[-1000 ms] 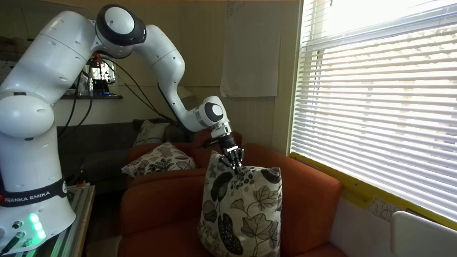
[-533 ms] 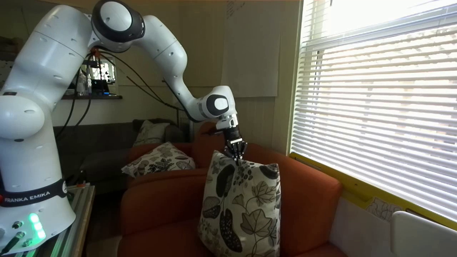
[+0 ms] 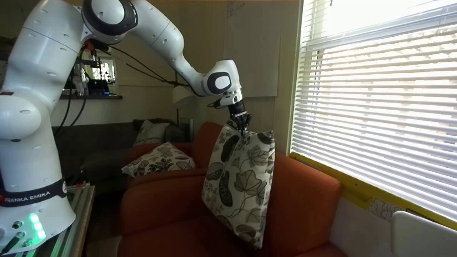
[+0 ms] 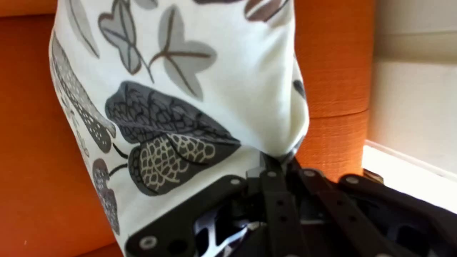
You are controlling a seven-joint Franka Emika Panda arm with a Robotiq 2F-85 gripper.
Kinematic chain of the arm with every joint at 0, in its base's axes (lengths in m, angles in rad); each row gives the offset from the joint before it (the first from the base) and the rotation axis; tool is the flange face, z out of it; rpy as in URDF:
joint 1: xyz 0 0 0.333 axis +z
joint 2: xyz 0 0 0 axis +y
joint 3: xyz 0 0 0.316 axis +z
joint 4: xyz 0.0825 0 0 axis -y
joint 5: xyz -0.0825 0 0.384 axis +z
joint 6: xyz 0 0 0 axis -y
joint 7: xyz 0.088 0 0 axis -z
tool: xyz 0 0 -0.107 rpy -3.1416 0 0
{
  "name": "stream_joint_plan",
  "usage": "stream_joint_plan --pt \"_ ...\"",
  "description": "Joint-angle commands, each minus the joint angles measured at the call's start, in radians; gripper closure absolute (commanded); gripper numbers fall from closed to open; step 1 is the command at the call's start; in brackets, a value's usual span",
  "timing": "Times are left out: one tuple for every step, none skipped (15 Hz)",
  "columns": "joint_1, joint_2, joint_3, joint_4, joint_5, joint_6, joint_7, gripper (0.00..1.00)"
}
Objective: Put the pillow on the back of the sofa
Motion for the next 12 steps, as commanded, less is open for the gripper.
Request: stream_joint_plan --pt "-0.004 -0.047 0.025 0.113 0.063 -0.005 -0.014 0.99" --pt "-0.006 -0.044 0.025 0.147 0.066 -0.014 -0.016 0.99" --pt "-0.005 -0.040 0.023 0.185 0.065 -0.021 -0.010 0.99" --pt "-0.004 -0.030 0.020 0.226 0.066 -0.036 -0.002 0.99" --pt "-0.007 -0.022 0.020 0.269 0.068 -0.051 -0.004 0.99" --pt "-0.007 -0.012 0.017 0.312 0.066 -0.065 0.003 0.99" --pt "-0.009 -0.001 0.014 0.359 0.065 -0.085 0.008 0.99" --pt "-0.009 0.010 0.011 0.405 0.060 -0.098 0.011 0.99" --pt "-0.010 0.021 0.010 0.452 0.054 -0.109 0.008 0.99" --pt "-0.010 0.033 0.006 0.499 0.044 -0.116 0.005 0.99" --pt "-0.010 0.044 0.003 0.541 0.040 -0.124 0.008 0.99" --pt "-0.011 0.055 0.000 0.582 0.037 -0.136 0.006 0.99"
